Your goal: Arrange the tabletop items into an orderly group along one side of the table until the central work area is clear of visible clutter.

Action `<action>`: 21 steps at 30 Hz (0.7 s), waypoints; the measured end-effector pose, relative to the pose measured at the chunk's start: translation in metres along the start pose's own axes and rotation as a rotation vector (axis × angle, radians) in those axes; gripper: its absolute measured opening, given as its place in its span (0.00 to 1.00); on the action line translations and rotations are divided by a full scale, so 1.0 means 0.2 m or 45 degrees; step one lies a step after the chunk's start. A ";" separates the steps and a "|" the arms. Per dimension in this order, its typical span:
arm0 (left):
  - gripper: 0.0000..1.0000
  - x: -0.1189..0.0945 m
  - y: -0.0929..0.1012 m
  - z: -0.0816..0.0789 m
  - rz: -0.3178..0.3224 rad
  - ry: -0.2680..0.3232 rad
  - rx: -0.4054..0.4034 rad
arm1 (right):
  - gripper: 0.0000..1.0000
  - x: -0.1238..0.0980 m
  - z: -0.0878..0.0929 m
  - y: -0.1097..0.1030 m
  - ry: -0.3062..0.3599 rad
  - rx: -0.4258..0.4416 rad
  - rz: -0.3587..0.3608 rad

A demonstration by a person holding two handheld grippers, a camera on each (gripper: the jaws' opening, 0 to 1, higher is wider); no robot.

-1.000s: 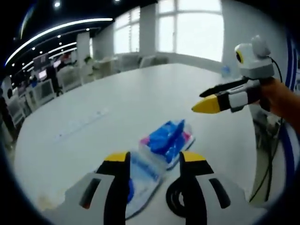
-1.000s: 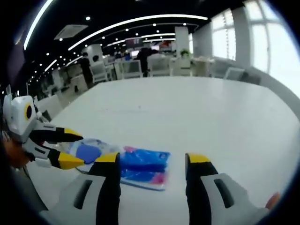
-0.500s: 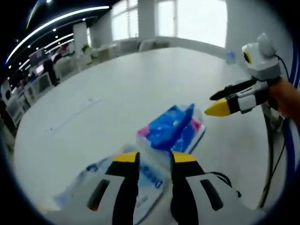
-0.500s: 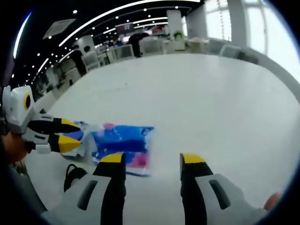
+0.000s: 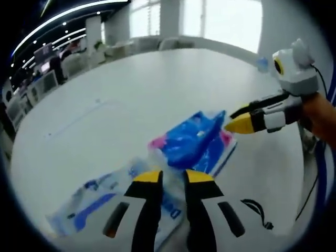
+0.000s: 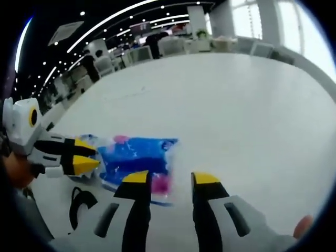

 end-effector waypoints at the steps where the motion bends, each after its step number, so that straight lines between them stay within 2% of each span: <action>1: 0.12 0.00 0.00 0.00 0.001 -0.002 -0.002 | 0.27 0.01 0.00 0.00 -0.003 0.003 -0.003; 4: 0.09 0.01 0.01 0.00 0.005 -0.006 -0.014 | 0.22 0.01 0.01 -0.01 -0.008 0.013 -0.012; 10: 0.06 0.02 0.01 0.01 0.008 -0.016 -0.022 | 0.04 0.02 0.02 -0.01 -0.016 -0.006 -0.026; 21: 0.02 0.00 0.07 0.00 0.038 -0.009 -0.039 | 0.01 -0.02 -0.05 0.01 0.027 -0.030 -0.004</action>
Point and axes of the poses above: the point that each gripper's makers call its tool centre point, and the gripper's own axes: x roughly forward along the fingers, y roughly to its right, z roughly out of its underside, the point moved 3 cm from there along -x, roughly backward along the fingers, and after that the axes turned 10 degrees about -x, right-handed, at the moved point
